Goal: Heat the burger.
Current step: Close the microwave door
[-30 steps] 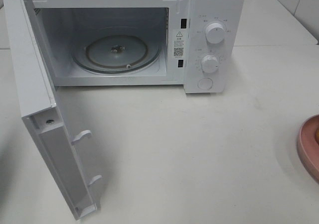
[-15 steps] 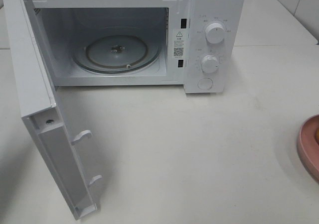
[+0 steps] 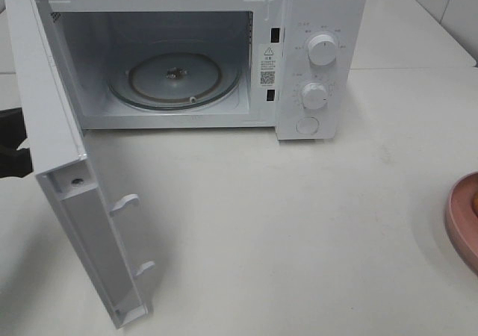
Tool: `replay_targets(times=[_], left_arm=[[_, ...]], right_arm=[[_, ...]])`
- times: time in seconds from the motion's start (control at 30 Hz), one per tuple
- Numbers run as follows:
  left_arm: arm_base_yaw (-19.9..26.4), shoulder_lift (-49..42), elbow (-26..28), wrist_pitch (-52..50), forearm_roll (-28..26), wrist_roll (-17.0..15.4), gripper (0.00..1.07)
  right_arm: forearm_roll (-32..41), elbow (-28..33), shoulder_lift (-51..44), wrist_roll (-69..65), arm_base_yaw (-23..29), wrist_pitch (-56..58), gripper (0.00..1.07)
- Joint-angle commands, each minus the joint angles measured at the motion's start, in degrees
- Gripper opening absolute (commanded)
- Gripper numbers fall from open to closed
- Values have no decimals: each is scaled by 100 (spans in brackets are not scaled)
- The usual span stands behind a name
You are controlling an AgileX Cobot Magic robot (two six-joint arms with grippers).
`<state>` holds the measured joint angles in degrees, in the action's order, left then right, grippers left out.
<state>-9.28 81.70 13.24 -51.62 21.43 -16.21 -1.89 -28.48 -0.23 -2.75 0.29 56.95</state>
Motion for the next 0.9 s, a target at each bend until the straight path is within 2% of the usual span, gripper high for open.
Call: replay_targets(times=[0.03,0.3,0.37,0.4,0.43,0.5,0.57,0.67,0.77,0.83,0.9], left_arm=[[-195,166,92,-178,-29,6,0],[-877,619,441,-201,-619,69,0],[-1215,716,590,-178,-1054,275,0],[-1215,716,590,-178,-1054,275,0],[-1455,762,710,-178,-1375,350,0],[-1547,796,756,-172,-1507,367,0],[-1942,963,1020,-166,-2143,464,0],[-2189,1163,1278,-166,-2418,464,0],[-2240,1226,1346,-166,-2464,464,0],[-2458,1536,1673,-166,-2624,470,0],[-2504,1604,1759,-166,-2630,470,0]], right_arm=[[6,-6,-149,69,-34,6,76],[6,-6,-149,69,-34,6,76],[6,-6,-149,69,-34,6,76],[6,-6,-149,69,-34,6,76],[6,-6,-149,69,-34,6,76],[6,-6,-149,69,-34,6,76],[6,-6,-149,69,-34,6,76],[6,-6,-149,69,-34,6,76],[6,-6,-149,69,-34,6,76],[6,-6,-149,69,-34,6,76],[6,-6,-149,69,-34,6,76]])
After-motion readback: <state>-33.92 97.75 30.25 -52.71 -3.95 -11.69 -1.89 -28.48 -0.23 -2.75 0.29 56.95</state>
